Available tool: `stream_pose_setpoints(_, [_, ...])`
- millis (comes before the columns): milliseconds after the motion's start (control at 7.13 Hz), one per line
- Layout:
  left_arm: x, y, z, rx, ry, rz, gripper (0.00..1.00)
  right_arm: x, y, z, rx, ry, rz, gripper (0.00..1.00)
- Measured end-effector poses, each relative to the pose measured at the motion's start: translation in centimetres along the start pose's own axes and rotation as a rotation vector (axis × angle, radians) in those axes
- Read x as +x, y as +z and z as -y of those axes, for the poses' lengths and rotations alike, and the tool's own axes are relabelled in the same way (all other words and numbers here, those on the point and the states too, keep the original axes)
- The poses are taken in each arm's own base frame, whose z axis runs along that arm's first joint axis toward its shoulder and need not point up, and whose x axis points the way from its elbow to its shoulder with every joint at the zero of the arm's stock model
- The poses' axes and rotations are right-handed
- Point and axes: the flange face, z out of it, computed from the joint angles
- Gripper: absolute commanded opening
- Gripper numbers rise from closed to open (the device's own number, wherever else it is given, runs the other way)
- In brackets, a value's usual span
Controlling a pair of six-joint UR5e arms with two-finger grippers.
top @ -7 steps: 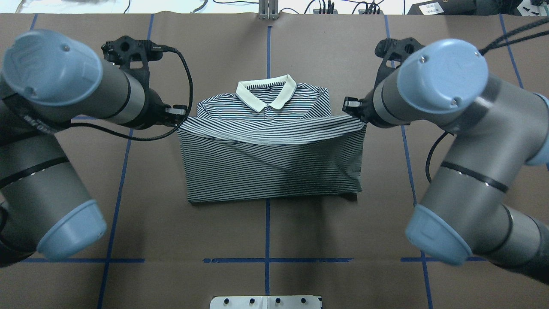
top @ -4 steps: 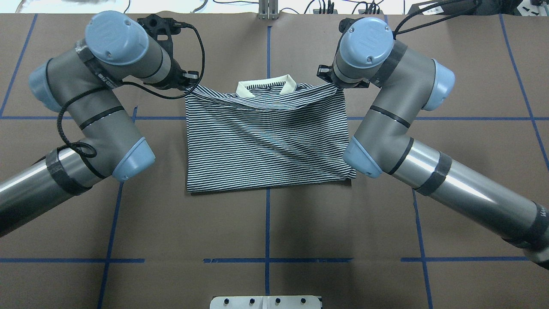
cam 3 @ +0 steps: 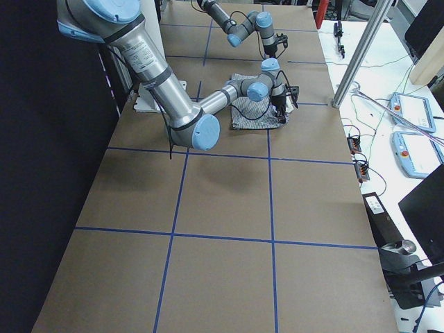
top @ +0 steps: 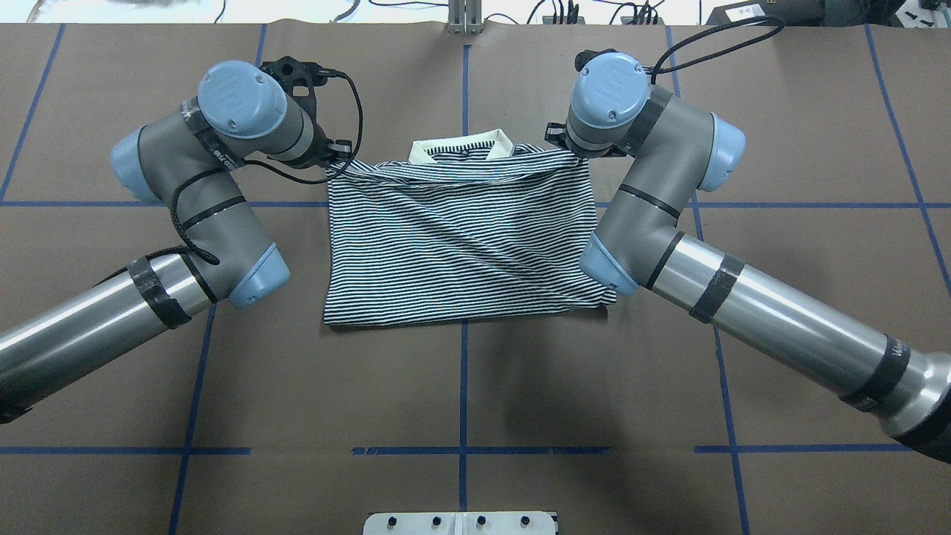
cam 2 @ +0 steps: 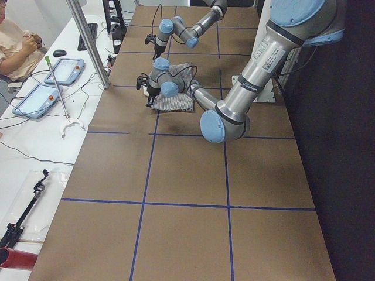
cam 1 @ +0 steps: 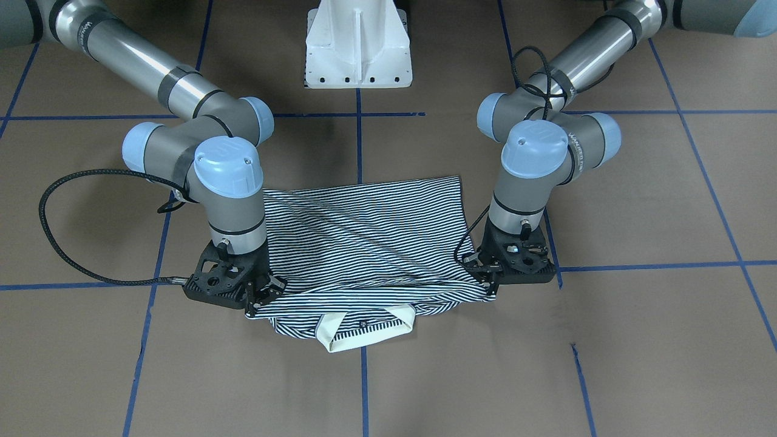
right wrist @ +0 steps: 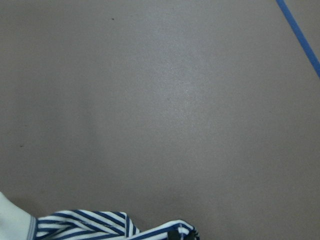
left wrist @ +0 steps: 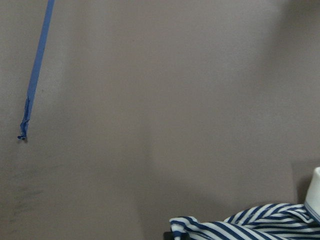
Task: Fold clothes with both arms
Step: 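Lay the hem down near the collar and open both grippers, then raise the right gripper away while the left gripper moves to the folded edge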
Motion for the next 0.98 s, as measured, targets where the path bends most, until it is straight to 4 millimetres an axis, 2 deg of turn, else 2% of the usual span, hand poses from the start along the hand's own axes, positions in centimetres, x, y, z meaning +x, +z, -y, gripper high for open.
stream_pose_setpoints(281, [0.4,0.5,-1.0,-0.011,0.008,-0.004,0.03,0.7,0.4,0.5,0.003,-0.031,-0.009,0.00])
stream_pose_setpoints(702, [0.5,0.6,-1.3,-0.010,0.008,-0.011,0.06,2.0,0.4,2.8,0.021,-0.043,-0.024,0.00])
stream_pose_setpoints(842, [0.5,0.6,-1.4,-0.007,0.008,-0.017,0.78,2.0,0.5,2.8,0.021,-0.044,-0.026,0.99])
stream_pose_setpoints(982, [0.3,0.7,-1.5,-0.007,0.011,-0.019,1.00,2.0,0.8,2.6,0.018,-0.050,-0.030,1.00])
